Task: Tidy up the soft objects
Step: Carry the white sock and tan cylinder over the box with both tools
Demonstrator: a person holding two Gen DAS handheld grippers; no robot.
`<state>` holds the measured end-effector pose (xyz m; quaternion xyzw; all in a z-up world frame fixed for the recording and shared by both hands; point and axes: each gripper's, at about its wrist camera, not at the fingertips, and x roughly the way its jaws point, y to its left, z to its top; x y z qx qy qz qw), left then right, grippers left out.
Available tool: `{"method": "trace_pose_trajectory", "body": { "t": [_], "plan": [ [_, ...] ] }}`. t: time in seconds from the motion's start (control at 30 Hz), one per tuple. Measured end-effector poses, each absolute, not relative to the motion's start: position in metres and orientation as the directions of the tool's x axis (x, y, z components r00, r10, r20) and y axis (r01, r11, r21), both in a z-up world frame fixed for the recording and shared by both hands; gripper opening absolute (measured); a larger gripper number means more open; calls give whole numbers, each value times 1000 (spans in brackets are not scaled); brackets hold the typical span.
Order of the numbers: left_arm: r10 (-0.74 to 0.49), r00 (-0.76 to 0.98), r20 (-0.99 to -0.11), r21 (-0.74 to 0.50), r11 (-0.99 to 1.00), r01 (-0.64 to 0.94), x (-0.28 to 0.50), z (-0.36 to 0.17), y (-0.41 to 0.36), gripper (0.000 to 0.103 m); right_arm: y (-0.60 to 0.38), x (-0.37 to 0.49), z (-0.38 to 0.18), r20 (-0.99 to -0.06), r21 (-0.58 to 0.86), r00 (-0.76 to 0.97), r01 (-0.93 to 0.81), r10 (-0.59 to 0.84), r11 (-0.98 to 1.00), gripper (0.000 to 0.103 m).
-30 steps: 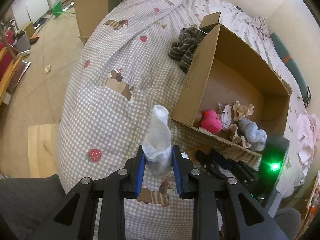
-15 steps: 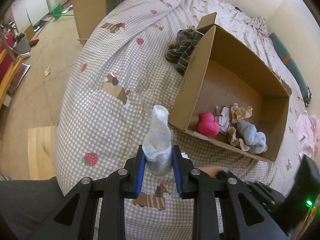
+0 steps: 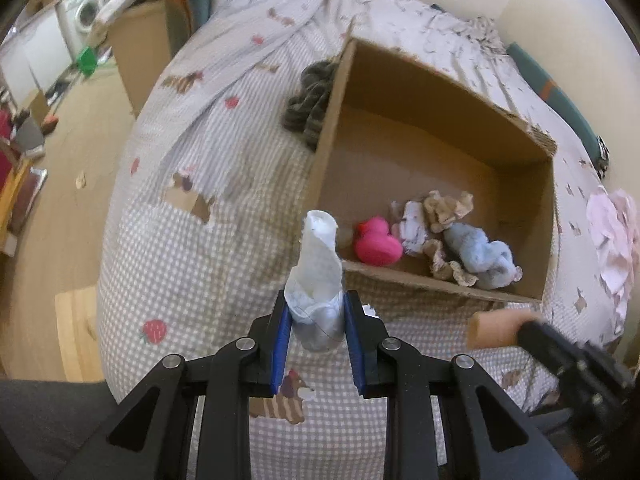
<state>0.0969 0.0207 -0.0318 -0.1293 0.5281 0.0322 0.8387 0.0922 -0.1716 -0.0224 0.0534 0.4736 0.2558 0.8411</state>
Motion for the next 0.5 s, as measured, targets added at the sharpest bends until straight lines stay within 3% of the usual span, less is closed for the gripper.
{"method": "trace_pose_trajectory", "body": {
  "t": [0.5],
  "plan": [
    [-33, 573, -819, -95, 992, -77, 134, 32, 6, 23, -219, 128, 33, -667, 379, 537, -352, 517, 856, 5]
  ]
}}
